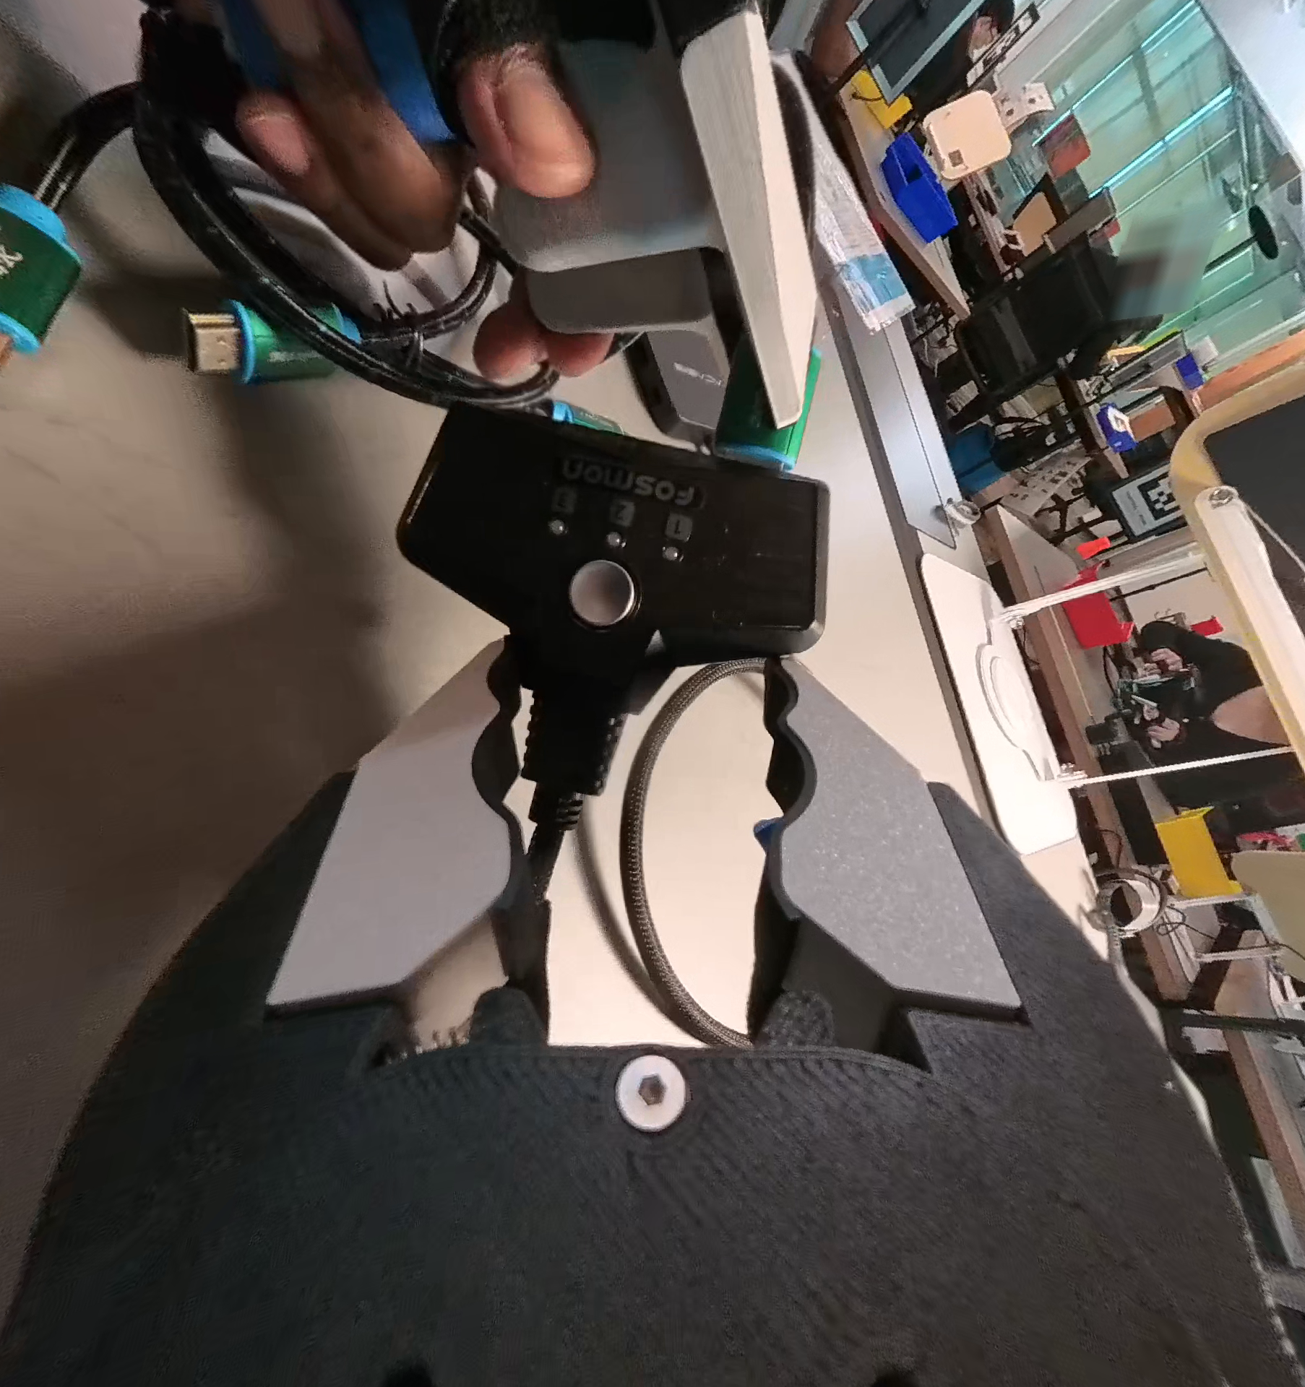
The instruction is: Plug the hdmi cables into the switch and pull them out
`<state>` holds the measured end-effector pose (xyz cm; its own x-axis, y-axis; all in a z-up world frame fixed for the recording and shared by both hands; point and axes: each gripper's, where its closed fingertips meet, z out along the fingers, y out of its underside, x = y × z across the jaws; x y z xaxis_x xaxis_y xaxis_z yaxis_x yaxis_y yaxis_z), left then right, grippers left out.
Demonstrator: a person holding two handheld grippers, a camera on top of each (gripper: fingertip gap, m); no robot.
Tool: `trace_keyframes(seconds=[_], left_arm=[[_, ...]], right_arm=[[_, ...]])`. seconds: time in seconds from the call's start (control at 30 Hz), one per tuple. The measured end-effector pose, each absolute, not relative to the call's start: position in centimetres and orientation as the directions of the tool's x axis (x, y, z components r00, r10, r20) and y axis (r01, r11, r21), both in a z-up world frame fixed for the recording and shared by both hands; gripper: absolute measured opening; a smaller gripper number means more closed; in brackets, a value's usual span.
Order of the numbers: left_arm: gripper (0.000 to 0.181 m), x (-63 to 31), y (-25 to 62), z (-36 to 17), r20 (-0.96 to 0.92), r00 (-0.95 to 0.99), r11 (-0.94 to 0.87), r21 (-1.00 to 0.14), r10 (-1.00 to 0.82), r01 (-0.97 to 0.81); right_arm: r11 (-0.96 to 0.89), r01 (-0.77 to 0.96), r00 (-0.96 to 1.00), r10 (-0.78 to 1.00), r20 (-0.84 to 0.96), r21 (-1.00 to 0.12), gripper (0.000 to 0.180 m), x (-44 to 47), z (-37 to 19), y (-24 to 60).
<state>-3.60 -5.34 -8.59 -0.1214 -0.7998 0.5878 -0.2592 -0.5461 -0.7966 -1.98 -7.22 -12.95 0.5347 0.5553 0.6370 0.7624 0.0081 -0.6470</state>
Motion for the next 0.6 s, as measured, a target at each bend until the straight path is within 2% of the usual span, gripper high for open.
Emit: trace_keyframes(seconds=[0.33, 0.6], left_arm=[[0.014, -3.5, -4.0, -8.2, 0.744, -0.119, -0.721, -0.667, -0.658, -0.187], [0.014, -3.4, -3.9, -8.7, 0.743, -0.09, -0.72, -0.666, -0.663, -0.194]], right_arm=[[-0.093, 0.582, 0.676, 0.608, 0.416, -0.808, 0.065, -2.5, -12.4, -7.1], [-0.144, 0.507, 0.695, 0.652, 0.304, -0.85, 0.067, -3.0, -12.6, -7.5]])
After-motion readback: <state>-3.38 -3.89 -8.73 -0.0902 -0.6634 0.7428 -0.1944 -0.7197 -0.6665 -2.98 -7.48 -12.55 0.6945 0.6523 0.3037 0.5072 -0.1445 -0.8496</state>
